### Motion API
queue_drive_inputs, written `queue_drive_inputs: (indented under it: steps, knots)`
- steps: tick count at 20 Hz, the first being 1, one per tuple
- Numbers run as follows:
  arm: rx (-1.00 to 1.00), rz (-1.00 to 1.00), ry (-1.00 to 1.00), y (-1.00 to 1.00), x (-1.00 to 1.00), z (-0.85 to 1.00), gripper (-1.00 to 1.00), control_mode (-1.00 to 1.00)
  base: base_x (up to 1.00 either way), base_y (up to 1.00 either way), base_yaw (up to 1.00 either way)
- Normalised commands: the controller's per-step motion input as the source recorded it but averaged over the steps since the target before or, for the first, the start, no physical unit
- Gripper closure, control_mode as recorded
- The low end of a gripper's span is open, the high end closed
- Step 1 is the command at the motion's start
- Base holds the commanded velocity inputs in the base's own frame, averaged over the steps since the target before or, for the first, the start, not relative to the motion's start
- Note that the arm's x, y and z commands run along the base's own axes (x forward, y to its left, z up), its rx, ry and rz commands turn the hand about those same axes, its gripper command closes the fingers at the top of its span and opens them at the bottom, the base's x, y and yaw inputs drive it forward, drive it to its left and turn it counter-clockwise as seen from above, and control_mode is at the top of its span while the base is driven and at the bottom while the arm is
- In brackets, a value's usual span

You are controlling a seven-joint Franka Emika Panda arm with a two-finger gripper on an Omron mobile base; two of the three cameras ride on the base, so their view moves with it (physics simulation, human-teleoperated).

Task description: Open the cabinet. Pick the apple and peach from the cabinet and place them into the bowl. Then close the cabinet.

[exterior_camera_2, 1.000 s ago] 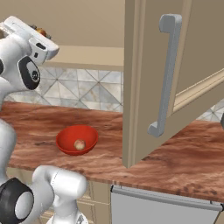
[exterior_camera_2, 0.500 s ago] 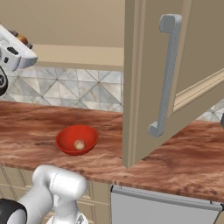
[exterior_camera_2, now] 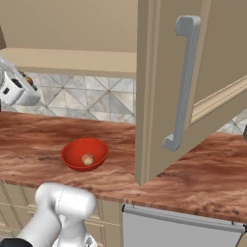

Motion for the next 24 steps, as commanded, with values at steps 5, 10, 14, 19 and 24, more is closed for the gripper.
queue_drive_inputs:
  steps: [5, 10, 14, 19, 24]
  knots:
    - [0.12, 0.00, 0.33, -0.09, 0.44, -1.00, 1.00, -1.00, 0.00, 0.00, 0.00]
    - [0.07, 0.00, 0.33, -0.14, 0.45, -1.00, 1.00, -1.00, 0.00, 0.00, 0.00]
    - [0.08, 0.00, 0.24, -0.14, 0.31, -1.00, 1.00, -1.00, 0.00, 0.00, 0.00]
    - [0.02, 0.00, 0.16, -0.13, 0.19, -1.00, 1.00, -1.00, 0.00, 0.00, 0.00]
    - [0.05, 0.00, 0.03, -0.09, 0.32, -0.90, 1.00, -1.00, 0.00, 0.00, 0.00]
